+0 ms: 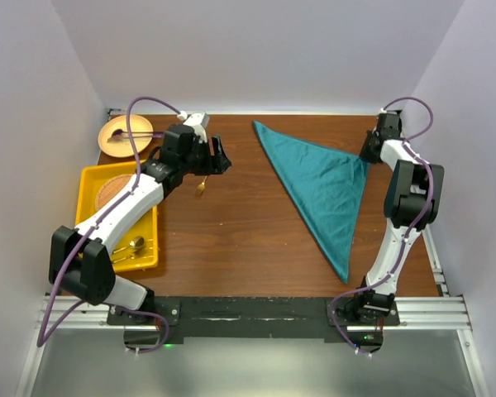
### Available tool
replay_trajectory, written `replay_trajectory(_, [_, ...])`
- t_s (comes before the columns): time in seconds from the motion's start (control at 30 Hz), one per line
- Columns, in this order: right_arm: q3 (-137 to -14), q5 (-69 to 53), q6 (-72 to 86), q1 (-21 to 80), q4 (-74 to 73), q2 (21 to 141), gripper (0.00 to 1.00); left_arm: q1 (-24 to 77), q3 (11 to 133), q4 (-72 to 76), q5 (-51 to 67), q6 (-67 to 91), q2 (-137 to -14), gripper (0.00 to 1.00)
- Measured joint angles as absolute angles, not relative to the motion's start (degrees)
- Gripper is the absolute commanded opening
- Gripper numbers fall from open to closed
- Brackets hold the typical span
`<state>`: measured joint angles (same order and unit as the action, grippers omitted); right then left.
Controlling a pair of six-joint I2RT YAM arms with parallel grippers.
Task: Fold the napkin, place the utensils inside, and roll it up
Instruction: Fold the napkin
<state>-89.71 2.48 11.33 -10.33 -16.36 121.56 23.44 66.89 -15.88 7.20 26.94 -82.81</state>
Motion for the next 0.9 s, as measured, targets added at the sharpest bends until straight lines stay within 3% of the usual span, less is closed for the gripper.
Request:
replay_trajectory(0.1, [-89.5, 2.6, 11.3, -10.5, -16.1, 121.6, 0.08, 23.6, 67.1, -15.8, 7.2, 26.9, -82.9, 0.71])
replay_trajectory(0.17, [-89.4, 3.0, 11.4, -10.5, -15.8, 121.6, 0.23, 23.7, 67.1, -15.8, 7.2, 26.9, -83.0, 0.71])
replay_trajectory(0.23, [-89.4, 3.4, 11.6, -10.6, -15.7, 121.6, 0.48, 23.8, 67.1, -15.8, 7.2, 26.9, -83.2, 0.71])
replay_trajectory(0.3, [-89.4, 3.7, 11.4, -10.6, -15.7, 121.6, 0.63, 23.8, 67.1, -15.6, 7.2, 26.9, -83.5, 0.71])
replay_trajectory(0.43, [-89.8, 5.7, 10.7, -10.3, -16.8, 121.6, 0.77, 23.8, 67.7, -13.7, 7.2, 27.6, -85.5, 0.69])
replay_trajectory(0.67, [-87.6, 15.9, 16.3, -3.8, -25.2, 115.4, 0.78, 24.8, 69.3, 0.8, 7.7, 33.3, -95.3, 0.41])
replay_trajectory(0.9, [-71.8, 14.8, 20.5, 11.1, -26.4, 95.0, 0.64, 26.5, 79.1, 17.8, 8.9, 38.5, -112.9, 0.13])
